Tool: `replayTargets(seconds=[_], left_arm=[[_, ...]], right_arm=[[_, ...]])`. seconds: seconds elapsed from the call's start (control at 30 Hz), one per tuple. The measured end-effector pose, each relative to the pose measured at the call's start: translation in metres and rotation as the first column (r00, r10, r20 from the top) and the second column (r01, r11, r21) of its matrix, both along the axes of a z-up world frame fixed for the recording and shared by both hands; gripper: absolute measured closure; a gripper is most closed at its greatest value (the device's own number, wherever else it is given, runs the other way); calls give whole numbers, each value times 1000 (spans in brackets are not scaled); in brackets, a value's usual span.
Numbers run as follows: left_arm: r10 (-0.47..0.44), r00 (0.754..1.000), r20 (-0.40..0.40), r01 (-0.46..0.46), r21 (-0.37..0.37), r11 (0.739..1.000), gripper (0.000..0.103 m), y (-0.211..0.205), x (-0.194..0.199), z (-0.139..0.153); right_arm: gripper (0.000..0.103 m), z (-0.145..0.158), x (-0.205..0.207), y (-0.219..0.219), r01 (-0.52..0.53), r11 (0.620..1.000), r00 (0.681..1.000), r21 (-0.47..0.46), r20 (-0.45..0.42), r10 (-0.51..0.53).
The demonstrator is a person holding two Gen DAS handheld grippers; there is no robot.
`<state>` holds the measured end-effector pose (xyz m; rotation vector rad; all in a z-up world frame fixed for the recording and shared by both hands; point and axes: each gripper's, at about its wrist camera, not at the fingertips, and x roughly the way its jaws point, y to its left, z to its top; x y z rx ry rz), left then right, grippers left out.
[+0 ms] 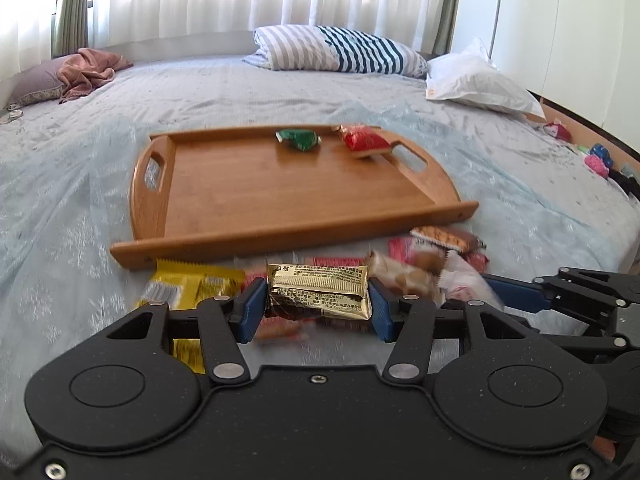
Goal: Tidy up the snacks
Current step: 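Carry both packets onto the tray and open both grippers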
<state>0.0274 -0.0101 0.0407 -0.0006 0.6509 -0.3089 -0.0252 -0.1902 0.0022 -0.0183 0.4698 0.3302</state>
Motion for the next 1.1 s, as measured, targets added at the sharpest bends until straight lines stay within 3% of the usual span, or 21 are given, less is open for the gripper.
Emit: replayTargets(seconds=[0.33, 0.5, 0.8, 1.1], left_arm=[[22, 999, 47, -19, -66, 998, 52, -8, 56, 31], [17, 1000, 21, -15, -94, 995, 52, -14, 95, 38], [55, 997, -58, -63, -130, 990, 52, -30, 163, 28], [65, 991, -113, -78, -110, 991, 52, -51, 216, 6]], right_arm=[[65, 26, 55, -27, 168, 984, 985, 52, 13, -169], [65, 30, 95, -41, 219, 972, 976, 82, -18, -218], [65, 27, 155, -50, 265, 963, 964, 55, -43, -263], [65, 4, 200, -51, 286, 958, 954, 21, -102, -282]])
